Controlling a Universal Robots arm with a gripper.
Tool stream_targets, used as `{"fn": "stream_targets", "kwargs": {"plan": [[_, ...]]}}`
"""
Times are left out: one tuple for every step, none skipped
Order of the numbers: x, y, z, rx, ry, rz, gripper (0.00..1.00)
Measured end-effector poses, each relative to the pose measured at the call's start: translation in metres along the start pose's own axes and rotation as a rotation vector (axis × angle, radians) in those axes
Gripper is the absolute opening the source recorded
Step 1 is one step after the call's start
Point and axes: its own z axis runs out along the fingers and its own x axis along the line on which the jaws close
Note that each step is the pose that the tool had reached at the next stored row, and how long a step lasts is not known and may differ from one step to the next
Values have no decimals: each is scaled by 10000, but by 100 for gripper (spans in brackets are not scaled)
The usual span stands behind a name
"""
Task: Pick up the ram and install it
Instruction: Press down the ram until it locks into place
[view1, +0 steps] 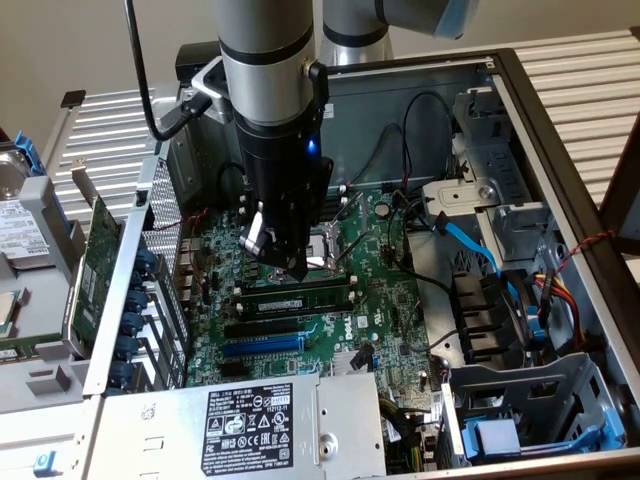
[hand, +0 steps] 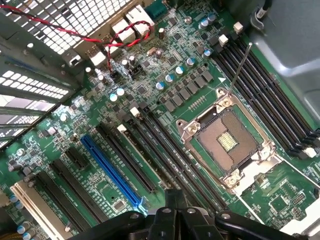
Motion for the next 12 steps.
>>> {"fn": "stream_targets", "kwargs": {"plan": [[0,0,0,2,1,130,11],[0,0,0,6,2,255,11],[0,0,0,8,3,381,11],[0,0,0,11,4,513,11],[0,0,0,14,5,640,11],[0,0,0,17,6,766,11],[0,0,0,21,8,896,11],[0,0,0,23,9,1024,11],[0,0,0,27,10,1149,11],[0,0,0,29,11,1280,11],[0,0,0,33,11,1405,11],[0,0,0,36,12,1529,11]]}}
